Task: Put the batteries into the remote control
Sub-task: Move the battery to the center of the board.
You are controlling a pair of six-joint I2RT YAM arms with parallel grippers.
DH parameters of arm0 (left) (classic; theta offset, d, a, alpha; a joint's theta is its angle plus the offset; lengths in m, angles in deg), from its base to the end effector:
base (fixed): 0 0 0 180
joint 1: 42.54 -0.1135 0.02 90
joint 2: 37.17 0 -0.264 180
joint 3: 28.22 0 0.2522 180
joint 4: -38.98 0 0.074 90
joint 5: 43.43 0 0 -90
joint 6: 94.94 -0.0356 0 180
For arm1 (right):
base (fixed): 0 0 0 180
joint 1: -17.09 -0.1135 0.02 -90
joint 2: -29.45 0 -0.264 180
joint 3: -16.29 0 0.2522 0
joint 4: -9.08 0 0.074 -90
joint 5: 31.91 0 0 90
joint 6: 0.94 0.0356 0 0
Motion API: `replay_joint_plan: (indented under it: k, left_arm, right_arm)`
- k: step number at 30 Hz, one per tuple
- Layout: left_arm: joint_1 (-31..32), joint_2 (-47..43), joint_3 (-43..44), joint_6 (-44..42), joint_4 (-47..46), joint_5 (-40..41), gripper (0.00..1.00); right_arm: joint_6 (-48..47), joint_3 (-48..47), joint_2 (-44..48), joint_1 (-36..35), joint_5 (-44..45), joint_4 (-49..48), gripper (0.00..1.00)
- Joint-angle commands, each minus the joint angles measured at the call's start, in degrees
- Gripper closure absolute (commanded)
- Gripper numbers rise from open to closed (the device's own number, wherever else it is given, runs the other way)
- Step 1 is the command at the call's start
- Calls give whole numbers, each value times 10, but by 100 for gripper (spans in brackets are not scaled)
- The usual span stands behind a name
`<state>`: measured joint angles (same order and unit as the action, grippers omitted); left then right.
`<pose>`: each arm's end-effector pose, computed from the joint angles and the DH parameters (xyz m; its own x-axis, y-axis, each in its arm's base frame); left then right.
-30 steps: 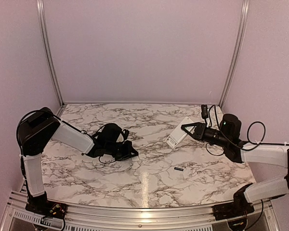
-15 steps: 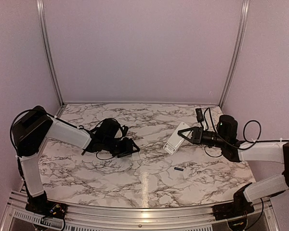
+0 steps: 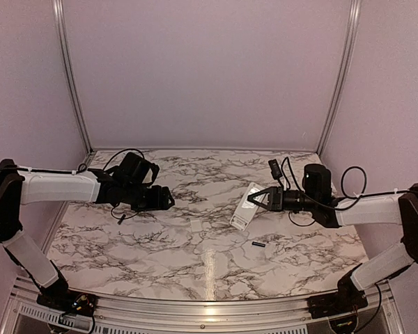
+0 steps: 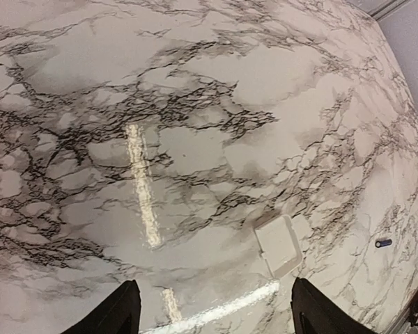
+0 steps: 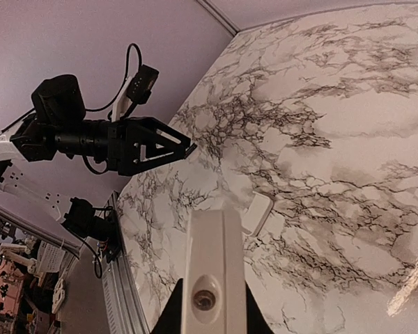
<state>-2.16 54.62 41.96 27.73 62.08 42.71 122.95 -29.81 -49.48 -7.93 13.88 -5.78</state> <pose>0.2579 -0.2225 0.2074 -0.8197 -0.0099 -0.5727 0.2855 0.8597 -0.4235 0.2395 0.1392 0.2052 -0.7362 0.0974 -0.6697 -0.5947 0.3791 0.7090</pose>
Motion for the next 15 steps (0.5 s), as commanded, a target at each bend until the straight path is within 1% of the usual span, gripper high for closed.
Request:
replay_joint_plan:
  k: [1, 6, 10, 12, 15]
  left_arm:
    - [-40, -19, -10, -30, 161, 102, 24]
    - [-83, -23, -23, -51, 210, 136, 27]
    - [-111, -12, -13, -79, 246, 168, 28]
    - [-134, -7, -11, -94, 249, 159, 29]
    - [-161, 2, -7, -117, 246, 128, 35]
  right_arm:
    - [-22, -32, -18, -18, -19, 11, 100]
    - [-26, -40, -32, -25, -27, 10, 100]
    - [-25, -42, -41, -28, -36, 6, 100]
    - [-27, -44, -45, -28, -40, 5, 100]
    - [-27, -49, -53, -28, -47, 7, 100]
